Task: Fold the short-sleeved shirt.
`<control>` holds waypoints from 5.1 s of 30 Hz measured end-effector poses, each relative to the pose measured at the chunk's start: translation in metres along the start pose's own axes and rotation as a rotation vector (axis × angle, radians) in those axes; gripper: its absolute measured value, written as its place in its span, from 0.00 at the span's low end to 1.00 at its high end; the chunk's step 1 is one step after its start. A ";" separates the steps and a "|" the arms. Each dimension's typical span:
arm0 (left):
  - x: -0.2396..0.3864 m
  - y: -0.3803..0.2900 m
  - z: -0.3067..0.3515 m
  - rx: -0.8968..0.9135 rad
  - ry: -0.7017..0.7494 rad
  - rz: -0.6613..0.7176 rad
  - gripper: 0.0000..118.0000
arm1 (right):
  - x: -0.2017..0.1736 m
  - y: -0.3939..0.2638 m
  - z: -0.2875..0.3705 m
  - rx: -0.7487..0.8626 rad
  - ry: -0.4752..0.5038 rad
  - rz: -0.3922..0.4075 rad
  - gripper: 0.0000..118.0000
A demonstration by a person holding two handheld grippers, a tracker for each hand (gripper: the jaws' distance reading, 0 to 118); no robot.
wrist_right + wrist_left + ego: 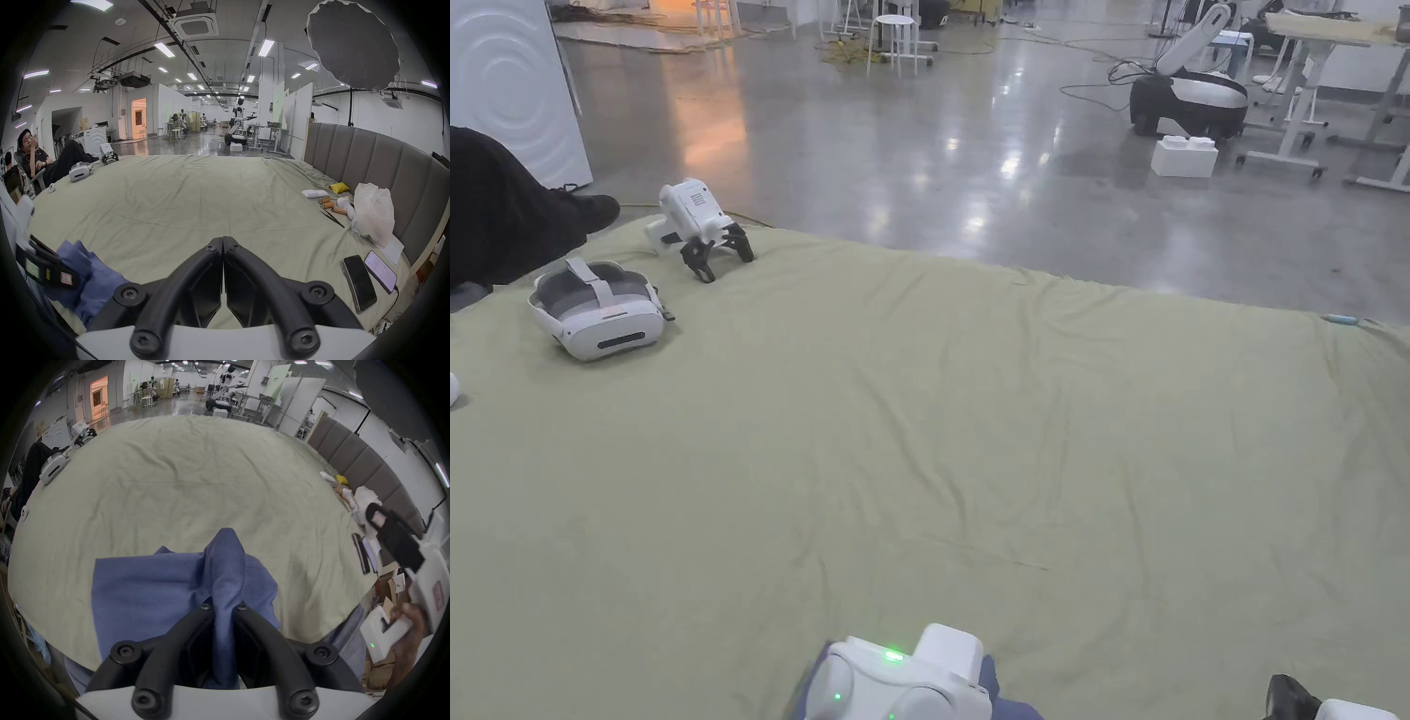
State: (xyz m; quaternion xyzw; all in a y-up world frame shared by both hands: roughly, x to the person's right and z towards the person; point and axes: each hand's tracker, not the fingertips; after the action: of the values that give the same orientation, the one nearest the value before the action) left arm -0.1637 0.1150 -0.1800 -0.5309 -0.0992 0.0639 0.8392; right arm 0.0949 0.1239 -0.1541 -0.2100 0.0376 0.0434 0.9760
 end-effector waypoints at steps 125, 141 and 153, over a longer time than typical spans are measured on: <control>-0.239 -0.006 -0.007 0.055 -0.770 0.279 0.18 | -0.155 -0.064 -0.009 -0.075 0.181 0.064 0.00; -0.411 0.041 0.173 0.200 -0.305 0.312 0.18 | -0.007 0.061 -0.013 0.170 -0.039 0.051 0.00; -0.456 0.037 0.168 0.081 0.037 0.426 0.29 | 0.022 0.063 -0.011 0.149 -0.119 0.000 0.00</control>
State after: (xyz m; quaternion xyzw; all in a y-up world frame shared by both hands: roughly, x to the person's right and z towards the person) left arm -0.6466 0.1813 -0.1880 -0.5067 0.0337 0.2340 0.8291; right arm 0.1095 0.1781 -0.1916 -0.1338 -0.0173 0.0528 0.9895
